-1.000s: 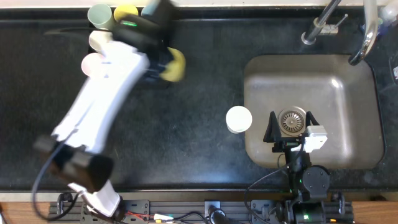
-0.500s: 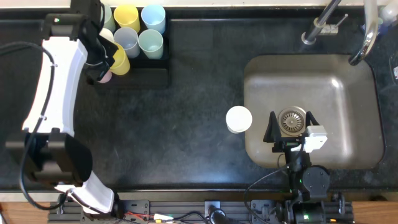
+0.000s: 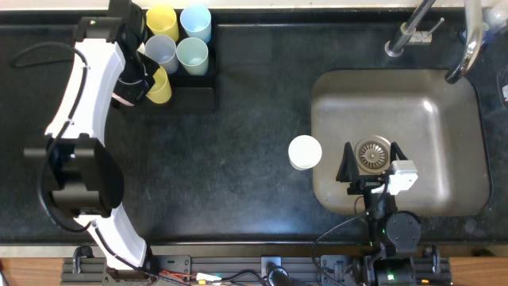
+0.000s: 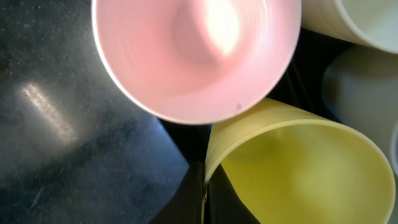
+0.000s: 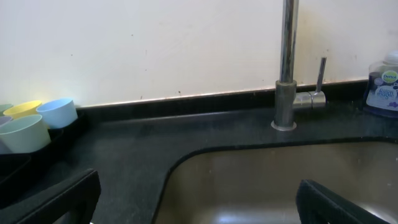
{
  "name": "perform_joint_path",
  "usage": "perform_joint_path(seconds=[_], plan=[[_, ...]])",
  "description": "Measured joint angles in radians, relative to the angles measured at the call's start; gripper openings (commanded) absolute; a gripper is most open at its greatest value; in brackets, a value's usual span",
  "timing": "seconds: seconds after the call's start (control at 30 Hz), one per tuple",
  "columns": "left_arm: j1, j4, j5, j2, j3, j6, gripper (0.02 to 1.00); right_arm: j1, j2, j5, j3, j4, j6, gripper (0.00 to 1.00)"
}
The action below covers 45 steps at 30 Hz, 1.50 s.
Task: Store Cups
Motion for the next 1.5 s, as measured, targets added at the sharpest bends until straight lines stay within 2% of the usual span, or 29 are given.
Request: perform_joint_path(seconds=[0.4, 0.57, 0.6, 0.63, 0.7, 0.97, 1.0, 1.03, 1.3, 1.4, 1.5], plan=[[0.0, 0.035, 0.0, 0.044, -0.004, -0.01, 0.038, 0.0, 0.0, 0.0, 0.0, 0.0, 0.0, 0.998], [-0.005, 0.057, 0.0, 0.048, -0.004, -0.012, 0.474, 0.0, 0.0, 0.0, 0.0, 0.0, 0.0, 0.998], [-0.008, 0.061, 0.0, 0.051, -0.004, -0.013, 0.546, 0.0, 0.0, 0.0, 0.0, 0.001, 0.0, 0.998], [-0.012, 0.061, 0.0, 0.053, -0.004, -0.014, 0.579, 0.0, 0.0, 0.0, 0.0, 0.0, 0.0, 0.998], [-0.02, 0.063, 0.001, 0.055, -0.004, -0.017, 0.724, 0.0, 0.0, 0.0, 0.0, 0.0, 0.0, 0.998], [-0.026, 0.055, 0.0, 0.05, -0.004, -0.018, 0.739, 0.0, 0.0, 0.0, 0.0, 0.0, 0.0, 0.998], [-0.026, 0.053, 0.0, 0.045, -0.005, -0.018, 0.798, 0.0, 0.0, 0.0, 0.0, 0.0, 0.001, 0.998], [-0.026, 0.05, 0.0, 0.035, -0.005, -0.018, 0.993, 0.0, 0.0, 0.0, 0.0, 0.0, 0.0, 0.998], [-0.039, 0.019, -0.015, -0.194, -0.008, 0.029, 0.998, 0.0, 0.0, 0.0, 0.0, 0.0, 0.0, 0.998], [-0.082, -0.006, -0.054, -0.33, -0.008, 0.103, 0.998, 0.0, 0.0, 0.0, 0.0, 0.0, 0.0, 0.998], [-0.181, -0.073, -0.113, -0.483, -0.011, 0.23, 0.998, 0.0, 0.0, 0.0, 0.0, 0.0, 0.0, 0.996]])
